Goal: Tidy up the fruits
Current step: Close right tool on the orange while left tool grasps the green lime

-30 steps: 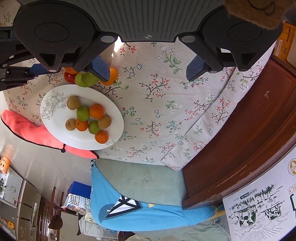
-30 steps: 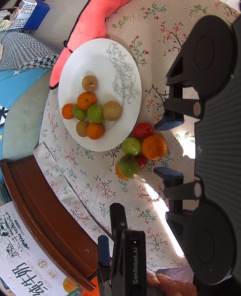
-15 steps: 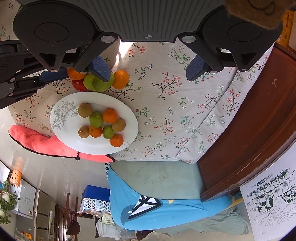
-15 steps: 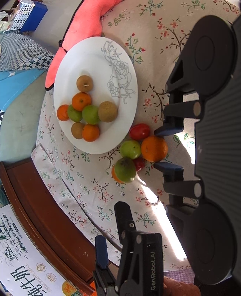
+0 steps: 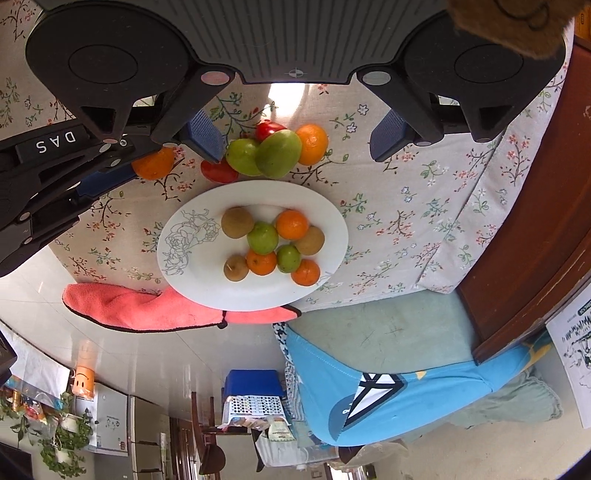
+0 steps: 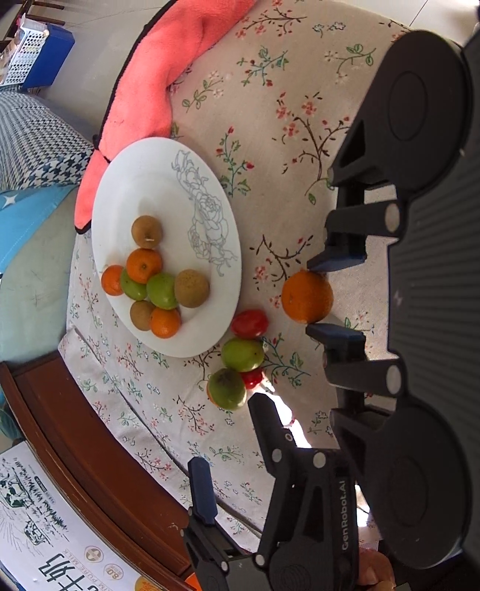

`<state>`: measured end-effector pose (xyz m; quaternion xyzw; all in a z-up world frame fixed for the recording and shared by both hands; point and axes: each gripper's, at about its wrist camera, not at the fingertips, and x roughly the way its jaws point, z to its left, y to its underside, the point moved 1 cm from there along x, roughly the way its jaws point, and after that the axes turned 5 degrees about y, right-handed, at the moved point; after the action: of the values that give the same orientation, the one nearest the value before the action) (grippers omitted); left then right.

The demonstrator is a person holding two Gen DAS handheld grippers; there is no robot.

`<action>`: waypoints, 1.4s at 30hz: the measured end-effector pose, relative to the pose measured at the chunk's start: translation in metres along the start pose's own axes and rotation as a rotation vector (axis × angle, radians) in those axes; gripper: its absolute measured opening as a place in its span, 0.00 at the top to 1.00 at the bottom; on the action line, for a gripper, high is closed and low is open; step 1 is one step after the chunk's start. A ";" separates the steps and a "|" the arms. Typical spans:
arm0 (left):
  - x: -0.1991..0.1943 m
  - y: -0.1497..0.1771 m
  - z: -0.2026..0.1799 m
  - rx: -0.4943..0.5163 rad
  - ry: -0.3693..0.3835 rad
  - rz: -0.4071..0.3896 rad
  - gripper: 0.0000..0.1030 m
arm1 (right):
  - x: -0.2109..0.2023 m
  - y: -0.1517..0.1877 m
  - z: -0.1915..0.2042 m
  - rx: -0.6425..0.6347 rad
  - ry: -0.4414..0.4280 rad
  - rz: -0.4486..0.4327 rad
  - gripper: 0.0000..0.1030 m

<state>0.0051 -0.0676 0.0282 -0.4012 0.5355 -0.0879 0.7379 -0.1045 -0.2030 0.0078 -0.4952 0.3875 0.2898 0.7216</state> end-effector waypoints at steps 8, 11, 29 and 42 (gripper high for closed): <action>0.014 0.002 0.000 0.008 0.031 0.004 0.30 | -0.002 0.002 -0.003 0.006 0.000 -0.001 0.70; 0.021 0.003 0.003 -0.016 0.049 0.021 0.38 | -0.002 0.002 -0.002 0.004 0.002 -0.002 0.70; 0.018 0.000 0.003 -0.052 0.082 0.024 0.76 | -0.002 -0.002 -0.003 0.021 0.006 -0.011 0.70; 0.006 0.001 0.015 -0.128 0.082 0.023 0.76 | -0.009 -0.011 -0.006 0.049 -0.007 -0.043 0.75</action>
<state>0.0199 -0.0629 0.0243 -0.4374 0.5746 -0.0612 0.6891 -0.1020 -0.2127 0.0199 -0.4847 0.3812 0.2662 0.7409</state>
